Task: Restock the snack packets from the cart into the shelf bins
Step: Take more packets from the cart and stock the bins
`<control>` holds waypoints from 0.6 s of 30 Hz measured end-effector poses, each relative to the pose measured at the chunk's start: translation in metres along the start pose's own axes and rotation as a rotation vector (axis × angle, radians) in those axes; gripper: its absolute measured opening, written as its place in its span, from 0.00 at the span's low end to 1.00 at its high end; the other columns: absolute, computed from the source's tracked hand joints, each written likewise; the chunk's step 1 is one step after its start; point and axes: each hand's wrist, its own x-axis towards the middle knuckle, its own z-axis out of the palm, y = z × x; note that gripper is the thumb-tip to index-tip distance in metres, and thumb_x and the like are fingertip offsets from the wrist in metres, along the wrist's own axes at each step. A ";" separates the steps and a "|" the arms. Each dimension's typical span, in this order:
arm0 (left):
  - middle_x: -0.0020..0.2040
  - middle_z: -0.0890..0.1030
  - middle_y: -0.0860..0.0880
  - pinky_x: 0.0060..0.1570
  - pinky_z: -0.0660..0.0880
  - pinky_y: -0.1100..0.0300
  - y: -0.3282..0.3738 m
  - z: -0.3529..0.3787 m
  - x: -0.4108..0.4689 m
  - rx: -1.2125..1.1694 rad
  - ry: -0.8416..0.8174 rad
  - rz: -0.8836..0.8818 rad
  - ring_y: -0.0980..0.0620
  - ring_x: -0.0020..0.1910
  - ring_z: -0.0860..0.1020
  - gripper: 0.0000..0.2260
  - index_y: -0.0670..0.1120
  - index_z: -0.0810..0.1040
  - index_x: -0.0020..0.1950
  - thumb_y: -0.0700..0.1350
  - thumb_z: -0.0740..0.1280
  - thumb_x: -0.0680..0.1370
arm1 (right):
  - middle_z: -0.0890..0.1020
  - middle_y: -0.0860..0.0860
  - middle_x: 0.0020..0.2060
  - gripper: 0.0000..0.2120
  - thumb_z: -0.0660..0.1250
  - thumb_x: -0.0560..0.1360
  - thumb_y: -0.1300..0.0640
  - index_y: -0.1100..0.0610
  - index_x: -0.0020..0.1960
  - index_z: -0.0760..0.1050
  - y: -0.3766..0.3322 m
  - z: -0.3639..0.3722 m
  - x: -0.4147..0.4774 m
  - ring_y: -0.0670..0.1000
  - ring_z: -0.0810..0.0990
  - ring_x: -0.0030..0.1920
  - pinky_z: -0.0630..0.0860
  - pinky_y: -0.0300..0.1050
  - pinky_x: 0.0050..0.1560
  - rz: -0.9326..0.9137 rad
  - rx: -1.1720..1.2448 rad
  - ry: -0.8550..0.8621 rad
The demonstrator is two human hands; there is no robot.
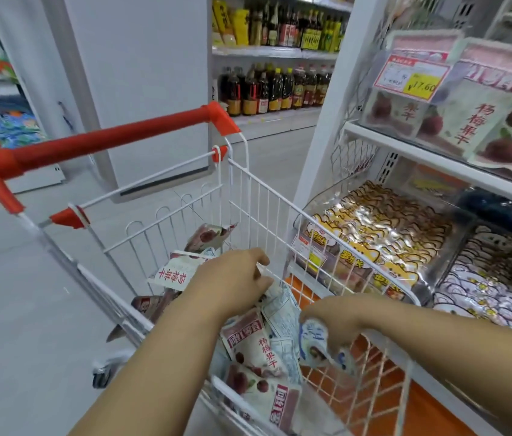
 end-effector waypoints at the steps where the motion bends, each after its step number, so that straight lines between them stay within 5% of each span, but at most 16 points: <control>1: 0.62 0.80 0.56 0.56 0.75 0.55 -0.001 0.000 0.000 -0.033 0.029 -0.019 0.53 0.59 0.78 0.18 0.56 0.71 0.71 0.56 0.64 0.81 | 0.72 0.49 0.70 0.38 0.74 0.74 0.56 0.48 0.78 0.59 0.003 -0.007 -0.008 0.51 0.76 0.62 0.76 0.46 0.59 -0.035 0.088 0.065; 3: 0.68 0.77 0.53 0.63 0.74 0.52 -0.002 -0.002 0.002 -0.194 0.118 -0.066 0.51 0.64 0.77 0.25 0.55 0.66 0.76 0.57 0.65 0.81 | 0.76 0.43 0.62 0.38 0.73 0.75 0.54 0.43 0.77 0.56 0.011 -0.015 -0.018 0.45 0.78 0.52 0.76 0.40 0.52 -0.108 0.298 0.289; 5: 0.72 0.74 0.50 0.63 0.73 0.54 0.000 -0.006 0.003 -0.393 0.196 -0.109 0.50 0.66 0.75 0.31 0.52 0.60 0.80 0.59 0.66 0.80 | 0.76 0.47 0.65 0.39 0.73 0.75 0.54 0.41 0.77 0.54 0.015 -0.016 -0.022 0.48 0.81 0.56 0.79 0.47 0.56 -0.189 0.624 0.558; 9: 0.58 0.82 0.55 0.51 0.79 0.57 0.009 -0.015 -0.002 -0.729 0.113 -0.099 0.55 0.53 0.82 0.31 0.50 0.68 0.76 0.62 0.67 0.77 | 0.79 0.48 0.65 0.36 0.72 0.76 0.61 0.45 0.76 0.57 -0.014 -0.025 -0.018 0.48 0.82 0.60 0.78 0.55 0.63 -0.453 1.249 0.804; 13: 0.50 0.87 0.49 0.56 0.81 0.44 0.009 -0.018 -0.005 -0.986 0.154 -0.059 0.48 0.48 0.86 0.11 0.48 0.81 0.60 0.51 0.70 0.79 | 0.79 0.46 0.65 0.36 0.71 0.76 0.56 0.45 0.78 0.58 -0.041 -0.032 -0.011 0.48 0.80 0.63 0.76 0.56 0.65 -0.532 1.331 0.753; 16: 0.47 0.87 0.51 0.46 0.83 0.53 0.006 -0.021 -0.007 -1.046 0.356 -0.120 0.52 0.44 0.86 0.06 0.49 0.80 0.56 0.46 0.70 0.79 | 0.82 0.49 0.58 0.21 0.68 0.79 0.59 0.50 0.71 0.70 -0.035 -0.040 -0.009 0.48 0.83 0.56 0.80 0.47 0.58 -0.514 1.389 0.694; 18: 0.48 0.85 0.53 0.45 0.80 0.54 0.004 -0.022 -0.007 -0.970 0.491 -0.159 0.53 0.45 0.85 0.04 0.52 0.78 0.53 0.48 0.70 0.79 | 0.82 0.49 0.55 0.15 0.66 0.80 0.58 0.51 0.67 0.75 -0.019 -0.040 0.006 0.47 0.82 0.52 0.81 0.42 0.53 -0.384 1.183 0.706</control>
